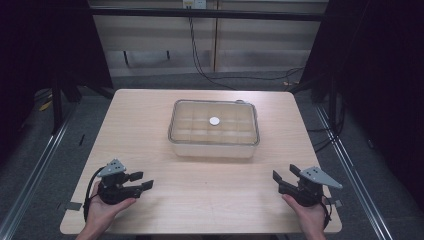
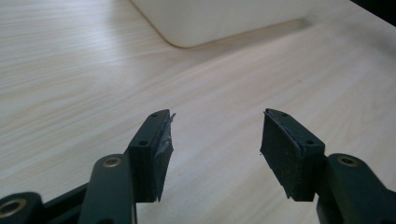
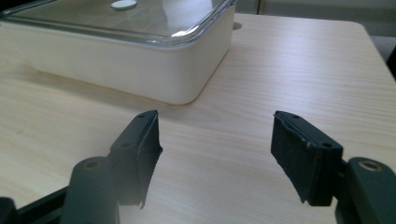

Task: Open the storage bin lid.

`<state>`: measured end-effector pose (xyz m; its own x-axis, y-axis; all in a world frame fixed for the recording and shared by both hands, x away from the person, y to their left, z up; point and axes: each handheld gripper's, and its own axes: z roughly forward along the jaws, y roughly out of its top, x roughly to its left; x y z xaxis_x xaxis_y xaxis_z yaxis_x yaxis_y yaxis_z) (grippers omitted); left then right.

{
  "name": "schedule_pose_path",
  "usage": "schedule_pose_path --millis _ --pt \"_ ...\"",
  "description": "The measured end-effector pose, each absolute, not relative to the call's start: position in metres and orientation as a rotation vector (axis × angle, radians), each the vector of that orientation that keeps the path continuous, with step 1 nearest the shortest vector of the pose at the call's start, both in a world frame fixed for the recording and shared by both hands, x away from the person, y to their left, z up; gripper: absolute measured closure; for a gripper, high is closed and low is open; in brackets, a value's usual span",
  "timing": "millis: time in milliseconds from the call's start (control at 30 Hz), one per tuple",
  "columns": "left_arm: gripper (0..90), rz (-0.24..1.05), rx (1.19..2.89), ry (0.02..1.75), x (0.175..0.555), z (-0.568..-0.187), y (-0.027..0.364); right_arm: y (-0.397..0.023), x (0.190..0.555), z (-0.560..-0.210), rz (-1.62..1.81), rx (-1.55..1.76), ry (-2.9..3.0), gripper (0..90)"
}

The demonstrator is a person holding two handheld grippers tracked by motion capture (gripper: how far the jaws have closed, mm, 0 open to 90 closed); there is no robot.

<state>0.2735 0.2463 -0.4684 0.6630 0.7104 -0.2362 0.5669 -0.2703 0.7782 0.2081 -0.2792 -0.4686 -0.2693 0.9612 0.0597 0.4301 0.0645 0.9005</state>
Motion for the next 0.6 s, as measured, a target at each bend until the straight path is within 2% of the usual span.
schedule_pose_path --millis 133,167,200,267,300,400,433,533,600 --pt "43.8 0.194 1.986 0.957 0.279 -0.469 0.242 -0.28 0.21 -0.47 1.184 1.396 1.782 34.8" --pt "51.9 0.178 2.001 0.92 0.28 -0.469 0.24 -0.279 0.209 -0.47 1.191 1.393 1.784 34.8" --pt "56.3 0.173 2.007 0.901 0.28 -0.469 0.239 -0.279 0.208 -0.469 1.198 1.385 1.792 34.9" --pt "54.1 0.196 2.001 0.872 0.278 -0.468 0.238 -0.279 0.207 -0.466 1.222 1.368 1.804 35.4" --pt "58.8 0.233 2.001 0.854 0.276 -0.466 0.238 -0.279 0.205 -0.464 1.191 1.39 1.821 35.9" --pt "58.8 0.224 1.974 0.845 0.274 -0.463 0.237 -0.28 0.205 -0.464 1.21 1.409 1.846 36.0" --pt "54.6 0.195 1.968 0.862 0.272 -0.459 0.237 -0.281 0.205 -0.461 1.215 1.402 1.858 37.3" --pt "55.5 0.169 1.966 0.89 0.271 -0.454 0.237 -0.28 0.204 -0.457 1.228 1.388 1.86 38.3" --pt "45.4 0.205 1.969 0.922 0.272 -0.452 0.237 -0.278 0.205 -0.454 1.246 1.37 1.862 38.9"
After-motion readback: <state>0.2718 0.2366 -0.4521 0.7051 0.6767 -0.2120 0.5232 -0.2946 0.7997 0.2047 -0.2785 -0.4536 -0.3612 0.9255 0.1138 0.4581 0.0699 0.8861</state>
